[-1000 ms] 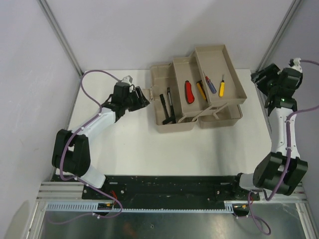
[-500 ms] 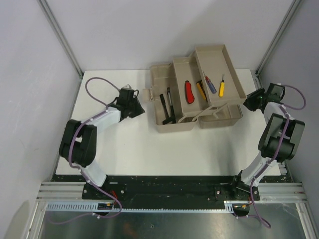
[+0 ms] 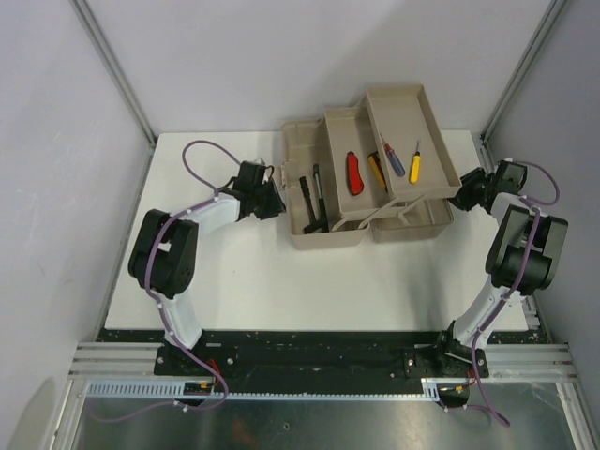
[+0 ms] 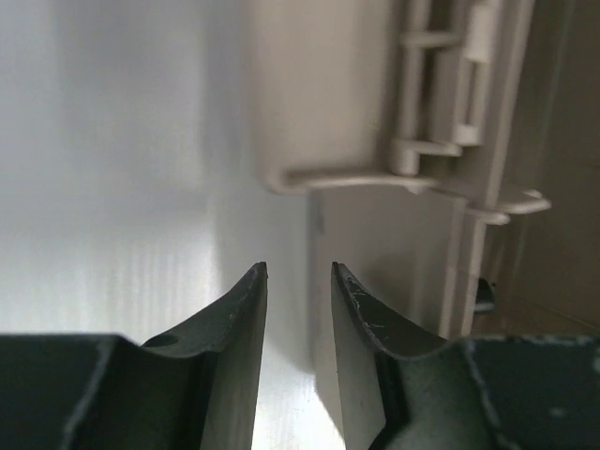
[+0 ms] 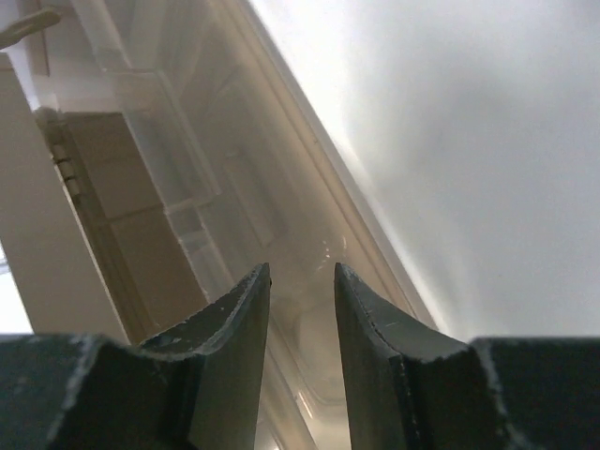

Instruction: Pack the tool kit

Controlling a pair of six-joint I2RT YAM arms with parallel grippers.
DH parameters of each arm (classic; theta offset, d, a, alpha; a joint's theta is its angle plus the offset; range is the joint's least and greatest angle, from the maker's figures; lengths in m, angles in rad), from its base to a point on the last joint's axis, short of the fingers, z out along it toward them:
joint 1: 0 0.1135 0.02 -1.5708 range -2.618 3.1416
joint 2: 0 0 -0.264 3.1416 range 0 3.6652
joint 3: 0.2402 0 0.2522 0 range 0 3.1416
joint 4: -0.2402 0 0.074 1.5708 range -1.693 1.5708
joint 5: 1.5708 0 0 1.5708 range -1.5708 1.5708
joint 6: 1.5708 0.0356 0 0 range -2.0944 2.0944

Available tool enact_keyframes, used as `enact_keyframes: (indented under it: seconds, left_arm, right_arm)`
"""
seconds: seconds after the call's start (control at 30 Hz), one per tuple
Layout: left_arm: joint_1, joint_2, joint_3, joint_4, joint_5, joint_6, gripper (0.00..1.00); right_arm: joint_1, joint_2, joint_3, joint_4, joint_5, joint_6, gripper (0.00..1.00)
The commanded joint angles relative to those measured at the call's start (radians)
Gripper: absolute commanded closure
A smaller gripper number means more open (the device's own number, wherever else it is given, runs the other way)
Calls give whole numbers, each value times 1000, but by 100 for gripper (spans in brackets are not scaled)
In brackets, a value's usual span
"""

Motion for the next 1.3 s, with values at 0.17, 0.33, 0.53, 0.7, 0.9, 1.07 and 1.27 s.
enact_keyframes:
  seconds: [0.17, 0.33, 0.53, 0.7, 0.9, 1.07, 1.27]
  left_arm:
    - [-26, 11, 28, 74, 74, 50, 62]
    - [-26, -14, 1, 77, 17, 36, 61]
    - [-24, -35, -16, 76, 1, 31, 58]
    - [-25, -47, -21, 76, -1, 38, 56]
    - [-24, -51, -26, 76, 11, 45, 56]
    - [-25, -42, -25, 76, 27, 49, 56]
    - [-25, -27, -24, 75, 38, 48, 57]
  right_arm:
    - [46, -131, 17, 29, -173, -8, 61]
    - [66, -211, 18, -69, 18, -130, 59]
    - [101, -231, 18, -198, 182, -315, 53]
    - [117, -237, 18, -274, 317, -415, 51]
    - [144, -226, 17, -299, 342, -454, 56]
    - [154, -217, 9, -286, 389, -437, 78]
    - [196, -298, 5, -243, 512, -434, 98]
